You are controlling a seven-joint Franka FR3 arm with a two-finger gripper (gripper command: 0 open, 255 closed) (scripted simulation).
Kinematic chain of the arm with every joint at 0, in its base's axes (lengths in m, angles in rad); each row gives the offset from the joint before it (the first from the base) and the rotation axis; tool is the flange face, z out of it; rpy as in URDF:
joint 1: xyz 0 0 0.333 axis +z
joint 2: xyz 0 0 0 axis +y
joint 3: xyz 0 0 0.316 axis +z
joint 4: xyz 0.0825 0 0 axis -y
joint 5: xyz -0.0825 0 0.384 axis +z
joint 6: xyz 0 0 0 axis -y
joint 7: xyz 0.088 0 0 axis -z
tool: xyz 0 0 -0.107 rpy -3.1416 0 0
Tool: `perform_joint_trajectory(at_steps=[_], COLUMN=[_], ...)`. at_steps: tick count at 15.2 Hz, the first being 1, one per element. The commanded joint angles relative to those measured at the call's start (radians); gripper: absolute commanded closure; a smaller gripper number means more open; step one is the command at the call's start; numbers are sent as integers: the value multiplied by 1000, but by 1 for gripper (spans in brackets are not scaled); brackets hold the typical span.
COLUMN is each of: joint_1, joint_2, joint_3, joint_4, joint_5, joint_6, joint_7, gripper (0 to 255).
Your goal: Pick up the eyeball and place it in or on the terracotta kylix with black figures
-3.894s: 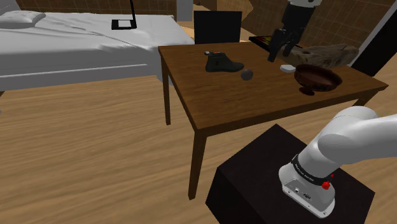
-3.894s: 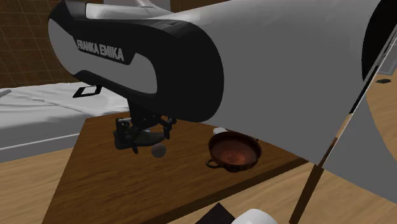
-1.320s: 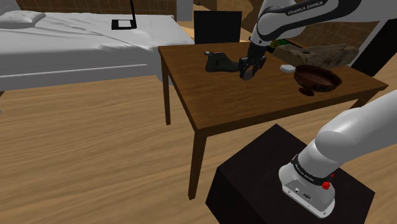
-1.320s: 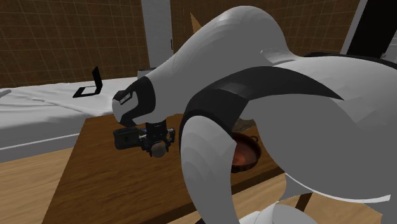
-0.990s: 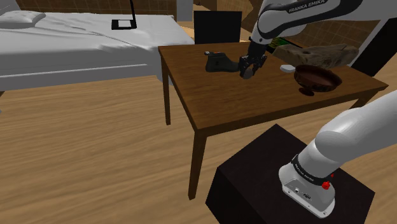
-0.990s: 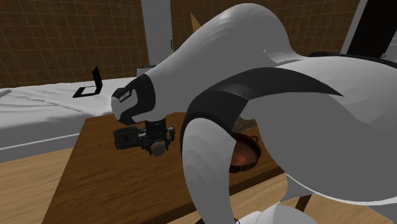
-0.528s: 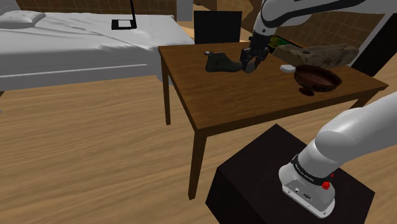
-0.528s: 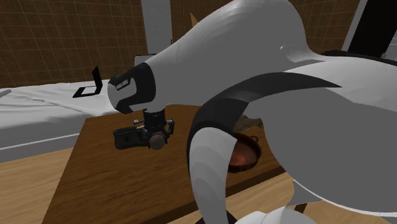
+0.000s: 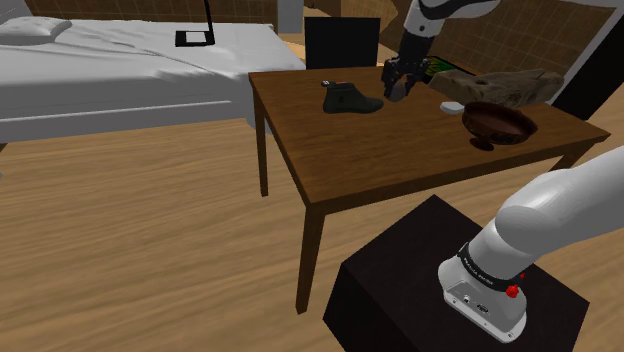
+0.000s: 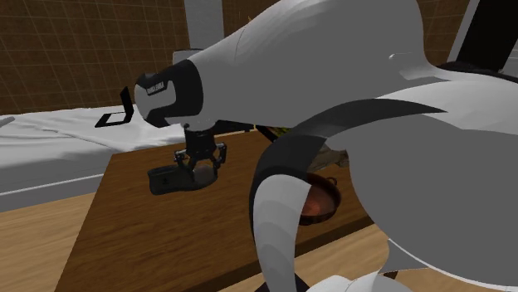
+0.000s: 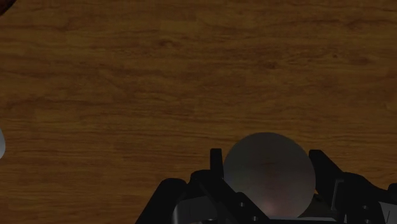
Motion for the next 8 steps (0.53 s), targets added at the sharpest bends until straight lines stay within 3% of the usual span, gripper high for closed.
perform_joint_trajectory(at_steps=[1, 8], joint_1=[0, 1], joint_2=[-2, -1], joint_3=[0, 2], joint_4=[24, 120], joint_5=[0, 1], joint_6=[-27, -121], joint_7=[0, 0], gripper=[255, 255])
